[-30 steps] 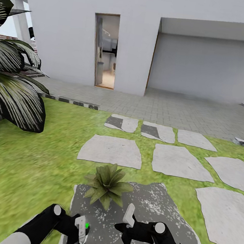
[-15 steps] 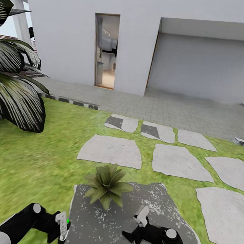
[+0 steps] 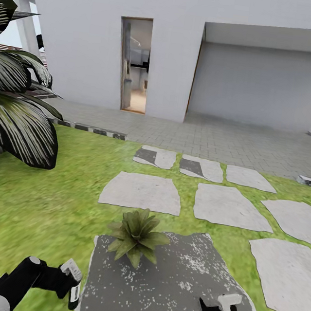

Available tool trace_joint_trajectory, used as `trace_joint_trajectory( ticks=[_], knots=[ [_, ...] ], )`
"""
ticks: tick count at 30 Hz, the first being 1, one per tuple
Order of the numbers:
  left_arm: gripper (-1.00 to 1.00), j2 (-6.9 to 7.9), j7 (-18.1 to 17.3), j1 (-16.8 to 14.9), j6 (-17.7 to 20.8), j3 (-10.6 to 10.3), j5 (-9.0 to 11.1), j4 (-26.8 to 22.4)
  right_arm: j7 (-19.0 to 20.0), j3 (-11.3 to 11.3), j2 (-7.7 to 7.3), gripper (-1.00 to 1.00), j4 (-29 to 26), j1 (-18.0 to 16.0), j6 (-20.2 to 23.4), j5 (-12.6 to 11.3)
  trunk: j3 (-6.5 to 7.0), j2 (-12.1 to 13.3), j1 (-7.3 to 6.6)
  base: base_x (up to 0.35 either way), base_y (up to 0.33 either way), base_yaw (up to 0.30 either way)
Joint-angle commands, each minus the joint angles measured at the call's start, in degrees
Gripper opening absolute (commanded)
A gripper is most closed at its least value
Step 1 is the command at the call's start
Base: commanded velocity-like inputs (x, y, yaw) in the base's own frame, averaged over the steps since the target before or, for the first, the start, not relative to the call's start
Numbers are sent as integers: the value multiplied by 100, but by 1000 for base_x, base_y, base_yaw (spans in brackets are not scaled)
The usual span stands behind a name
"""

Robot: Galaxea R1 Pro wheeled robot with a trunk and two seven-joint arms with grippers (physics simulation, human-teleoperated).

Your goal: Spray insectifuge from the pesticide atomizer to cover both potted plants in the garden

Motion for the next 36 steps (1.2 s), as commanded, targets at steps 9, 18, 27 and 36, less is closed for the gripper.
trace_joint_trajectory(
  ticks=[9, 18, 27, 36],
  knots=[
    [-100, -48, -92, -513, 2345, -413, -34, -66, -788, -73, 4, 100, 494, -3, -84, -11, -5, -2, -1, 0, 0, 0],
    [-100, -211, -1308, -2098, 4536, -2662, -56, -66, -794, -1311, -10, 100, 761, -3, -68, 0, -5, -2, -1, 0, 0, 0],
    [-100, -215, -1306, -2101, 4530, -2680, -57, -67, -782, -1320, 28, 100, 767, -3, -61, 20, -5, -2, -1, 0, 0, 0],
    [-100, -168, -1306, -2073, 4522, -2680, -50, -67, -782, -1326, 20, 100, 766, -3, -61, 21, -5, -2, -1, 0, 0, 0]
  ],
)
